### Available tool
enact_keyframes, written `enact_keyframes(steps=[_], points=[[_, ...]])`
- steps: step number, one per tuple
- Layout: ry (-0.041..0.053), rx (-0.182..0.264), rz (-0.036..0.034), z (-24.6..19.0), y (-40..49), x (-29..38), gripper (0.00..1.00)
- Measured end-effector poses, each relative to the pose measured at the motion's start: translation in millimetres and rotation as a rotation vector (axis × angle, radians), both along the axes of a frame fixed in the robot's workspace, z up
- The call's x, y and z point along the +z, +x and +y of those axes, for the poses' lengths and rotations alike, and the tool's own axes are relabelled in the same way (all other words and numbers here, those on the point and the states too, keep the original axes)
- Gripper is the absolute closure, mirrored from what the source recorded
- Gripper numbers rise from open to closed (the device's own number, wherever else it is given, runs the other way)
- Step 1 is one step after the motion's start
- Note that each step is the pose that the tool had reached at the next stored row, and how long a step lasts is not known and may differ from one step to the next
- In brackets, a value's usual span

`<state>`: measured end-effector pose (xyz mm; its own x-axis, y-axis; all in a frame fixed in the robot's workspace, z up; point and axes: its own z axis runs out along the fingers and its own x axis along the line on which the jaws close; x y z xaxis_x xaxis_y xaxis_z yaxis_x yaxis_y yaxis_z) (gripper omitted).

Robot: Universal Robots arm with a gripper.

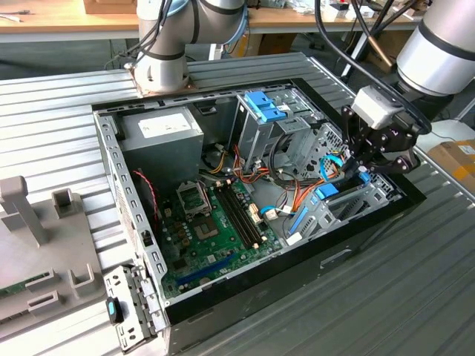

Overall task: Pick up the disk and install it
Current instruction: 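Insert the second disk wire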

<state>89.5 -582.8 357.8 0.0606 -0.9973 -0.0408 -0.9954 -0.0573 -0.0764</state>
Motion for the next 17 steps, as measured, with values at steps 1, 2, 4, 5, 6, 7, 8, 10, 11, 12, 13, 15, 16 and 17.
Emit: enact_keyframes(steps=[1,2,4,5,6,7,8,10,11,12,13,15,16,17], points=[[-0.0002,0.0,0.0,0.0,0.0,0.0,0.84],[-0.0003,0.0,0.0001,-0.3,0.0,-0.5,0.84],[-0.0005,0.0,0.0001,-1.0,0.0,-3.2,0.84],[-0.0002,0.0,0.0,-1.1,0.0,-3.8,0.84],[-0.0001,0.0,0.0001,-1.2,0.0,-4.7,0.84],[0.0,0.0,0.0001,-1.3,0.0,-6.8,0.84],[-0.0002,0.0,0.0001,-1.3,0.0,-8.3,0.84],[-0.0004,0.0,0.0001,-1.3,0.0,-9.3,0.84],[-0.0003,0.0,0.0001,-1.3,0.0,-9.7,0.84],[-0.0003,0.0,0.0003,-1.3,0.0,-11.8,0.84],[-0.0007,0.0,0.0005,-1.3,0.0,-12.6,0.84],[0.0001,0.0,0.0006,-1.3,0.0,-14.1,0.84],[-0.0001,0.0,0.0006,-1.3,0.0,-14.1,0.84],[-0.0002,0.0,0.0006,-1.5,0.0,-14.3,0.84]])
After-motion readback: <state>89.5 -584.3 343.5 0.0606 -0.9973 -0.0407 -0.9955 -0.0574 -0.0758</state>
